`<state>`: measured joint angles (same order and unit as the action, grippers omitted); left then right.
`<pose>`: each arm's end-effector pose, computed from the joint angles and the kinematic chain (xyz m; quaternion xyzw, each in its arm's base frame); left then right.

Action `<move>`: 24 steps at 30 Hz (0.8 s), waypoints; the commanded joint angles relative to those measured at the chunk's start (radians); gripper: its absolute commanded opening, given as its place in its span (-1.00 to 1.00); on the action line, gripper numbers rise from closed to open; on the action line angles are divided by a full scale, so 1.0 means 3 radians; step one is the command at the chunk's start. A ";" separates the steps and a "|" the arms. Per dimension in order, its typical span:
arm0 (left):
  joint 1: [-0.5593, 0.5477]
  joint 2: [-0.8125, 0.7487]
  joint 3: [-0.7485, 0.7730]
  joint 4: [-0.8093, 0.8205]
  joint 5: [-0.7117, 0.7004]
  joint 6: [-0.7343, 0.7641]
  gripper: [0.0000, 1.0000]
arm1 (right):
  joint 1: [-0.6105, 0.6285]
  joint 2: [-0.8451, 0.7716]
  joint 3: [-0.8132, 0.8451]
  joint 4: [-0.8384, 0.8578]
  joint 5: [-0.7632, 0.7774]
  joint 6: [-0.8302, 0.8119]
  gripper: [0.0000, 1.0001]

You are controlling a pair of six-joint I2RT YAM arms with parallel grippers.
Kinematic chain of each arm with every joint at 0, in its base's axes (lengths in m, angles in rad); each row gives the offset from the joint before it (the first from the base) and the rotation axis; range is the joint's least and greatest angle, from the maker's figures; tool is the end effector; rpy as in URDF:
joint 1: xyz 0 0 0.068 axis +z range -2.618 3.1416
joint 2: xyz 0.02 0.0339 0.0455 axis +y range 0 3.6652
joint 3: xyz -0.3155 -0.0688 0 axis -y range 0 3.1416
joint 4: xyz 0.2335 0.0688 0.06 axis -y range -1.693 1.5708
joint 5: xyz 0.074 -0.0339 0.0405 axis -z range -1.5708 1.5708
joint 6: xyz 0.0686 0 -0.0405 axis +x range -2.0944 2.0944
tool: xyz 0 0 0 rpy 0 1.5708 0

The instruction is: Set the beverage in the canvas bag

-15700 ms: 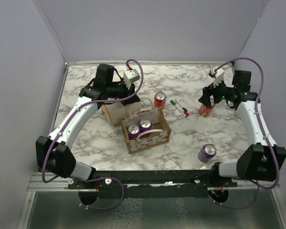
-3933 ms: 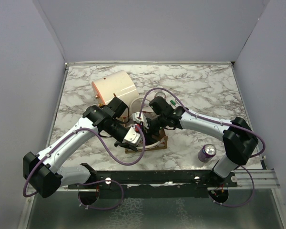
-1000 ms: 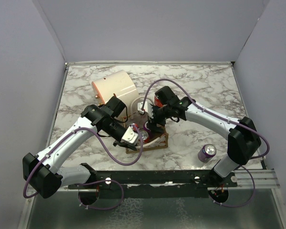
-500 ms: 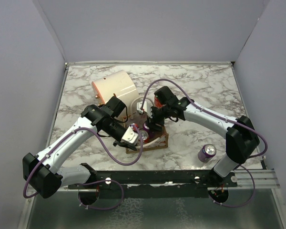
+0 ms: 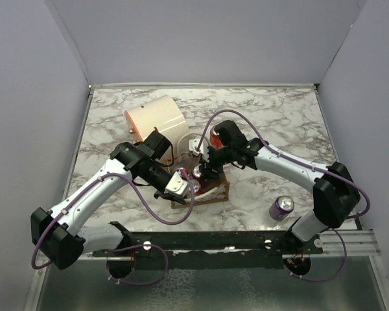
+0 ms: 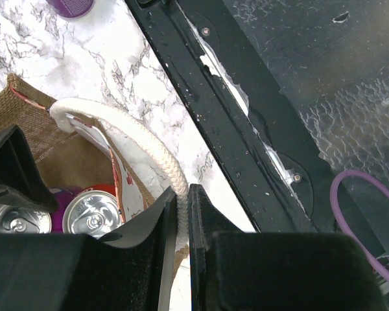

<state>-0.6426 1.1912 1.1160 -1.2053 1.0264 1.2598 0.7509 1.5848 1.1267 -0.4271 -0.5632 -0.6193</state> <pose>0.1024 -0.1499 0.3439 0.7430 0.4428 -0.4246 0.2676 0.2265 0.2615 0.2773 -0.6448 0.6415 0.2824 0.3050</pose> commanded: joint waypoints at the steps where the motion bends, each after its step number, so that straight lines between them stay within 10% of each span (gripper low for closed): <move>1: 0.0019 -0.0041 0.0035 -0.0076 0.0098 0.0085 -0.73 | 0.0018 -0.0117 -0.0033 0.0333 -0.0284 0.0070 -0.98; 15: 0.0020 -0.0059 0.0033 -0.0089 0.0092 0.0091 -0.72 | 0.0005 -0.0139 -0.0199 0.0453 -0.0102 0.0025 -0.95; 24: 0.0020 -0.0019 0.0103 -0.0135 0.0102 0.0100 -0.72 | -0.0048 -0.0107 -0.0128 0.0251 -0.0044 -0.0257 -0.59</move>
<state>-0.6426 1.1912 1.1168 -1.2079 1.0264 1.2625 0.7460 1.5620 1.0760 -0.3359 -0.6067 -0.6296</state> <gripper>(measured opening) 0.140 0.533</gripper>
